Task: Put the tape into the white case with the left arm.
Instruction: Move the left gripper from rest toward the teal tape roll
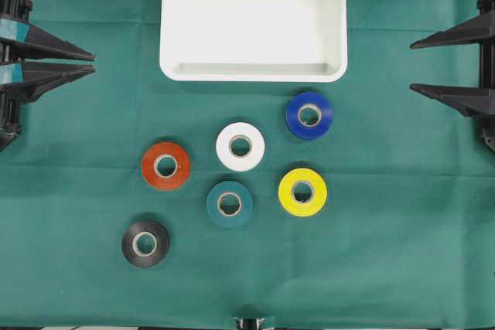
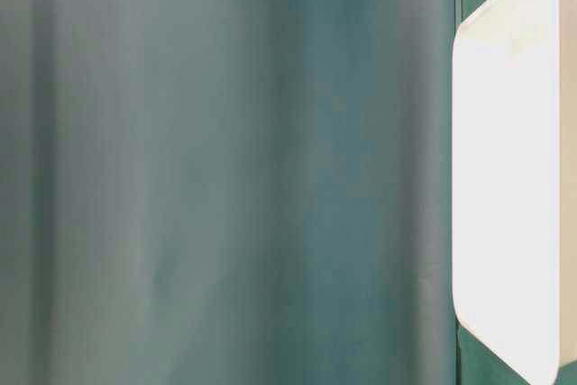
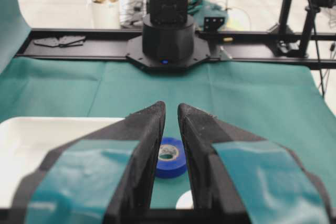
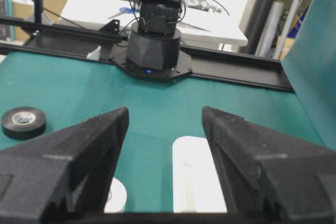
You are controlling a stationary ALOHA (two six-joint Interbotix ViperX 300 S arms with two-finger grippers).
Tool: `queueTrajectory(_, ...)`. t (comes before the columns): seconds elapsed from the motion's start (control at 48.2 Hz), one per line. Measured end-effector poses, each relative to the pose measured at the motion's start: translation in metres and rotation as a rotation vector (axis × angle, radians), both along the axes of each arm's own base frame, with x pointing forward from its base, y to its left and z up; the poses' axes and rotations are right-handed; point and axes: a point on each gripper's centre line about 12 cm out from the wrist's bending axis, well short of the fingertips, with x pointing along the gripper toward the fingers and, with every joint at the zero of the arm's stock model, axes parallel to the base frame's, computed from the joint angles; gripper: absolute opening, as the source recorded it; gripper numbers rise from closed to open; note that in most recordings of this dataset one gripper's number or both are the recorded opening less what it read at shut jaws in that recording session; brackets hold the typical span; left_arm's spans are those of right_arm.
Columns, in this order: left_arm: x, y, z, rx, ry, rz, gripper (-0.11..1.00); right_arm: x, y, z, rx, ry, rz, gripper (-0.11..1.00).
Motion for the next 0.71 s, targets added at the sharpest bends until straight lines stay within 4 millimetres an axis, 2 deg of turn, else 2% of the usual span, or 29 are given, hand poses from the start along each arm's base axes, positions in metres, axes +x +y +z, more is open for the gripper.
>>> queueTrajectory(0.042,0.0,0.0,0.0,-0.001,0.0,0.0,0.22,0.0,0.0,-0.001,-0.001,0.002,0.0,0.22)
queueTrajectory(0.145,-0.002,-0.001,-0.004,-0.023,0.006,-0.006,0.03,-0.001,-0.001,-0.005,-0.009,0.018,-0.003,0.02)
queueTrajectory(0.249,-0.002,-0.002,-0.005,-0.027,0.006,-0.012,0.01,-0.003,-0.001,-0.008,-0.007,0.034,-0.006,-0.08)
queueTrajectory(0.643,-0.003,-0.011,-0.006,-0.027,0.011,-0.054,0.02,-0.014,-0.002,-0.019,-0.003,0.04,-0.009,-0.09)
queueTrajectory(0.706,-0.002,-0.011,-0.006,-0.025,0.011,-0.056,0.1,-0.014,-0.002,-0.022,-0.003,0.048,-0.01,-0.09)
